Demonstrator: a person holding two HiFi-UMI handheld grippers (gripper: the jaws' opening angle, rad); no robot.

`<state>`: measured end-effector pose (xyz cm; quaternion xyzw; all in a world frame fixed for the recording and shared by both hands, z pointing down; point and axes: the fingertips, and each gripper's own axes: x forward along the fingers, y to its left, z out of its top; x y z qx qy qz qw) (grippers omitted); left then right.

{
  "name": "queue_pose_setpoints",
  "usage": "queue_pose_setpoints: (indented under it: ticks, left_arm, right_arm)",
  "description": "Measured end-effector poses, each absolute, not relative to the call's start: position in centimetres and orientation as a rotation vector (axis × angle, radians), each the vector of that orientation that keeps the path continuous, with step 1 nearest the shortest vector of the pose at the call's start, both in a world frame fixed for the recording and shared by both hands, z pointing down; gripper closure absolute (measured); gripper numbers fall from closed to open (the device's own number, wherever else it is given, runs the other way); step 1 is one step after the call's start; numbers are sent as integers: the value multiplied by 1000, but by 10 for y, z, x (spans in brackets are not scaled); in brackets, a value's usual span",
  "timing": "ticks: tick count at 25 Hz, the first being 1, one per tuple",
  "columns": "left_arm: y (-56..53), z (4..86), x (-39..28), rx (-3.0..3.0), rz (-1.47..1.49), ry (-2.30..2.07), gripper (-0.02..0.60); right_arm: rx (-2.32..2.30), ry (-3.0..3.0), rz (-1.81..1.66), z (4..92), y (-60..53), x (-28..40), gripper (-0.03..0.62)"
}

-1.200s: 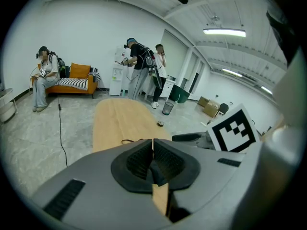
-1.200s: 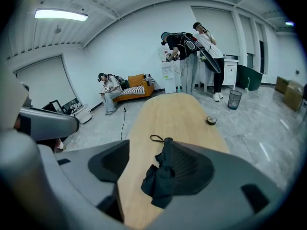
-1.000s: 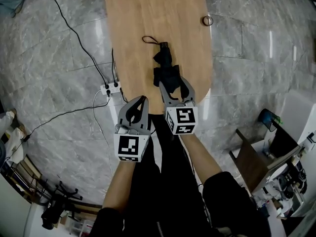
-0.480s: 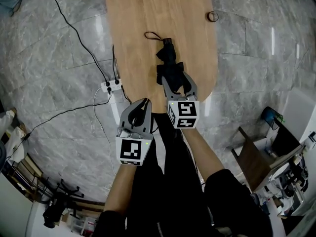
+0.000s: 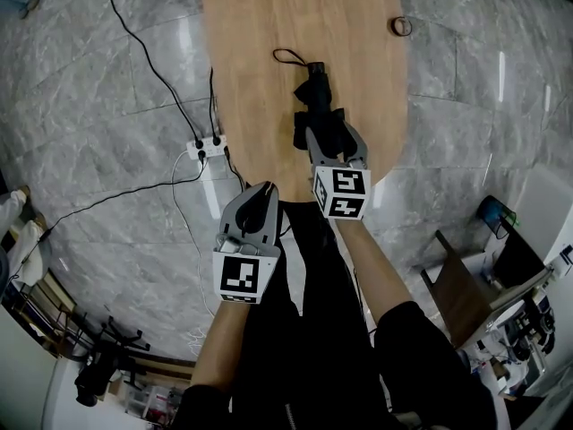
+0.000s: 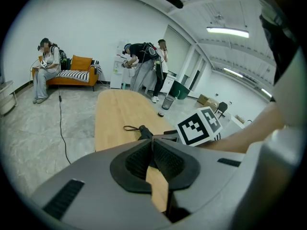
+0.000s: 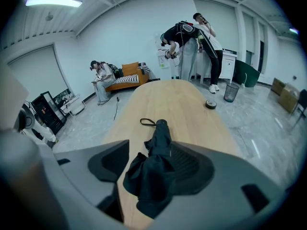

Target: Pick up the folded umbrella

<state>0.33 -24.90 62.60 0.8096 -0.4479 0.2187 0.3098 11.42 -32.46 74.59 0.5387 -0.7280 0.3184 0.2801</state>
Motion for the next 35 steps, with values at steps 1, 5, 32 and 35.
queue_pose_setpoints:
  ticks: [1,5,32,35]
  left_arm:
    - [-247,628,2,2136,582,-1185,563]
    - [-243,634,-2,2120,589,-1189,563]
    - [-230,657,-34,2035,594,-1212,563]
    - [-229,659,-36,2026,593,-1214,564]
  right_arm:
    - [1443,-1941,863,750,-324,115,335]
    - [1432,-1901,885,763,-326,119,335]
    - [1279,-1696,944,842,-332,118,298]
    - [1265,-1680,940,848,-332,119,298]
